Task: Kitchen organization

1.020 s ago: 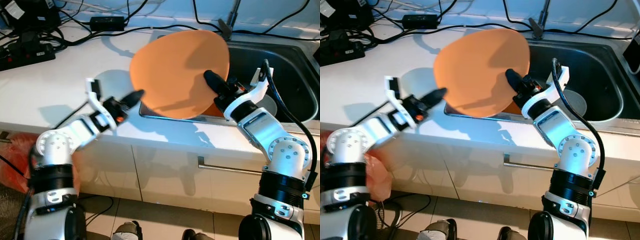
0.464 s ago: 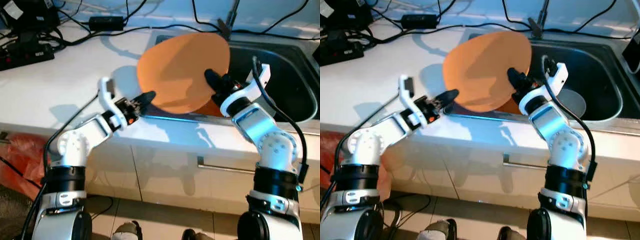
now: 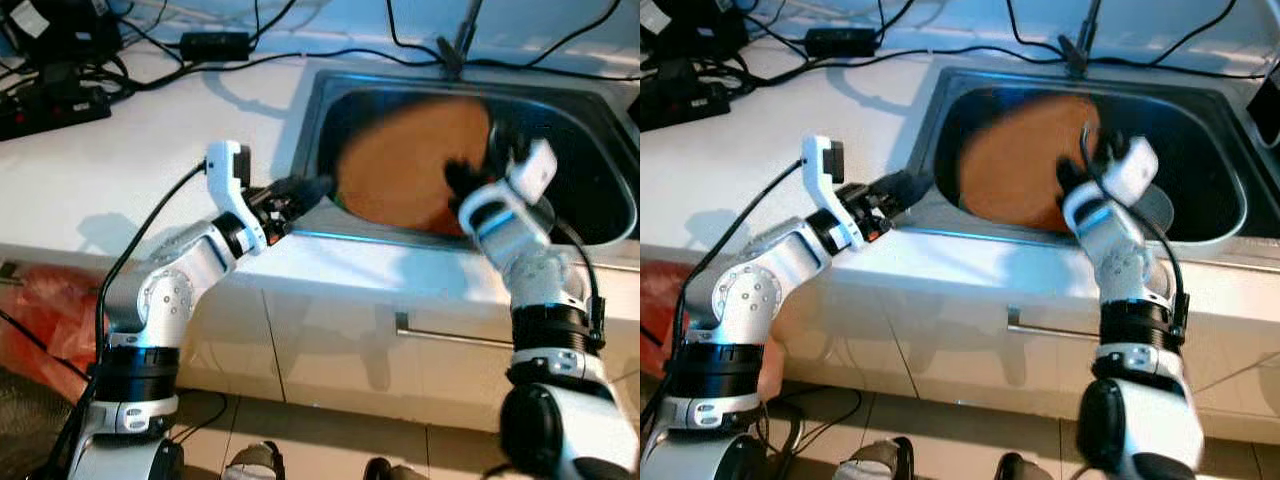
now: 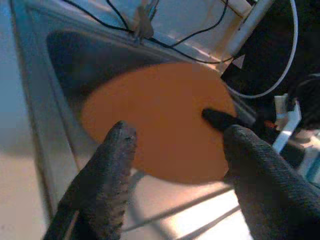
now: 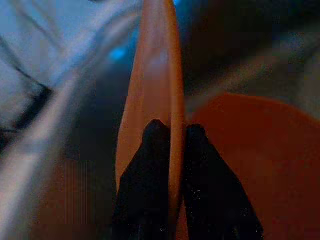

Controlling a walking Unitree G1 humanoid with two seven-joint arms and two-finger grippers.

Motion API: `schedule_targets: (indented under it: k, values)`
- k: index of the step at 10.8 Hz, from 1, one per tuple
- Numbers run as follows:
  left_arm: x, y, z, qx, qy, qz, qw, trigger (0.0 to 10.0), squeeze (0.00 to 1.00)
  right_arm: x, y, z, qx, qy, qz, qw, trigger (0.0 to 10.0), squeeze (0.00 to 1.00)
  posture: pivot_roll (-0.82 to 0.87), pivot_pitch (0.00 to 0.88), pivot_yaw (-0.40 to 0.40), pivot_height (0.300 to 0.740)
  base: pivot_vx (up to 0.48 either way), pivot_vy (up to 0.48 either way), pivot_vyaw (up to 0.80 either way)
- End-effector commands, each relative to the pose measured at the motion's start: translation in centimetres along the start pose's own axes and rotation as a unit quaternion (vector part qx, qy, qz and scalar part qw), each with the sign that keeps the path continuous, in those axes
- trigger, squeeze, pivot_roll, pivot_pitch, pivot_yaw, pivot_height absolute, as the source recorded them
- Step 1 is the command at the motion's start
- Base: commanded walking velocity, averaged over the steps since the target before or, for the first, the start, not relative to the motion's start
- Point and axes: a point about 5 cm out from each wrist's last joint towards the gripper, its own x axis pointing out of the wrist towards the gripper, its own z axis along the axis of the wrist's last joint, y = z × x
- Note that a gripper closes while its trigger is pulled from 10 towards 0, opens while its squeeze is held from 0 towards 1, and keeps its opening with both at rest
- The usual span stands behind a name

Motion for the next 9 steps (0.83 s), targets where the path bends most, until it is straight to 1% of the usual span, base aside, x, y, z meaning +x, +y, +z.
schedule_targets:
  k: [1,2,4,5,6,7,8,9]
  values:
    - [0.0,-0.4,0.1,0.028,0.005,0.001,1.000,10.0,1.00,0.5,0.3,1.2,-0.018,-0.026,0.004,0.999,0.0,0.00,0.20,0.157,0.002,0.740,0.000,0.000,0.00]
    - [-0.1,-0.7,-0.1,0.063,0.015,0.001,0.998,10.0,1.00,1.0,-0.7,1.5,-0.035,-0.034,-0.026,0.998,0.0,0.00,0.21,0.164,0.002,0.740,0.000,0.000,0.00]
    - [-0.4,-1.0,-0.4,0.117,0.040,-0.004,0.992,10.0,1.00,1.4,-2.0,1.2,-0.085,-0.024,-0.069,0.994,0.0,0.00,0.23,0.173,0.004,0.740,0.000,0.000,0.00]
    - [-0.5,-0.6,-0.2,0.144,0.046,0.010,0.988,10.0,1.00,1.5,-2.5,0.9,-0.120,-0.015,-0.081,0.989,0.0,0.00,0.23,0.177,0.006,0.740,0.000,0.000,0.00]
    - [-0.5,-0.5,-0.1,0.150,0.044,0.014,0.988,10.0,1.00,1.4,-3.0,0.9,-0.128,-0.015,-0.090,0.988,0.0,0.00,0.23,0.183,0.012,0.740,0.000,0.000,0.00]
    - [-0.5,-0.7,-0.2,0.160,0.048,0.011,0.986,10.0,1.00,1.3,-3.6,0.9,-0.143,-0.010,-0.100,0.985,1.8,0.00,0.24,0.187,0.016,0.740,0.000,0.000,0.00]
    - [-0.4,-0.9,-0.2,0.175,0.052,0.007,0.983,10.0,1.00,1.2,-4.0,0.7,-0.178,0.003,-0.112,0.978,10.0,0.00,0.24,0.189,0.017,0.740,0.000,0.000,0.00]
    - [-0.4,-0.9,-0.2,0.180,0.053,0.006,0.982,10.0,1.00,1.1,-4.1,0.6,-0.190,0.008,-0.116,0.975,10.0,0.00,0.24,0.191,0.018,0.740,0.000,0.000,0.00]
